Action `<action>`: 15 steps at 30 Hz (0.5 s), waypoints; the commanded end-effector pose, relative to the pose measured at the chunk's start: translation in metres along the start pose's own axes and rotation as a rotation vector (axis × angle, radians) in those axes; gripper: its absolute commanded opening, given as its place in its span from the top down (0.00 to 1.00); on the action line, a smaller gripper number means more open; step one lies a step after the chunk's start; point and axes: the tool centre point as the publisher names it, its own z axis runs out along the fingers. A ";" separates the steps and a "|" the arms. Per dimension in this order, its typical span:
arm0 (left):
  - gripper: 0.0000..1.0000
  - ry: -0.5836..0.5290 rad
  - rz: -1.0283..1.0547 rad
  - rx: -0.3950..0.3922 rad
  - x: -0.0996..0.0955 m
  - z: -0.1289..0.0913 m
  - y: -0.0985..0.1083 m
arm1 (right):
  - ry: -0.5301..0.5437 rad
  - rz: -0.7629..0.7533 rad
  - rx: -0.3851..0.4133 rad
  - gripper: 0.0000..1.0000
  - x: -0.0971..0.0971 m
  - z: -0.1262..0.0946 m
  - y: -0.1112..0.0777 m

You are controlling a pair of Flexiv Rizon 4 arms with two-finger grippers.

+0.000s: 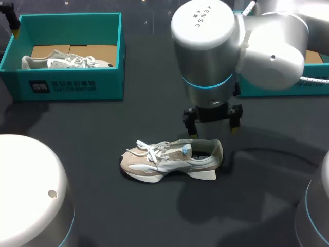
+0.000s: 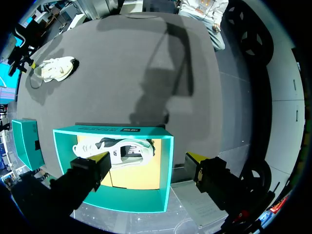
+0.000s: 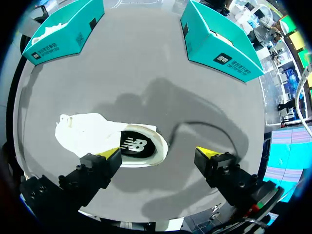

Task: Take the shoe out of the shoebox, open the shoe tongue, remove and reinsert the insole, then place the shoe into the shoebox

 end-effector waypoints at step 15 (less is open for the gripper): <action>0.00 0.003 0.001 -0.002 0.000 -0.001 -0.001 | 0.701 -0.316 -0.134 0.00 -0.050 -0.011 -0.014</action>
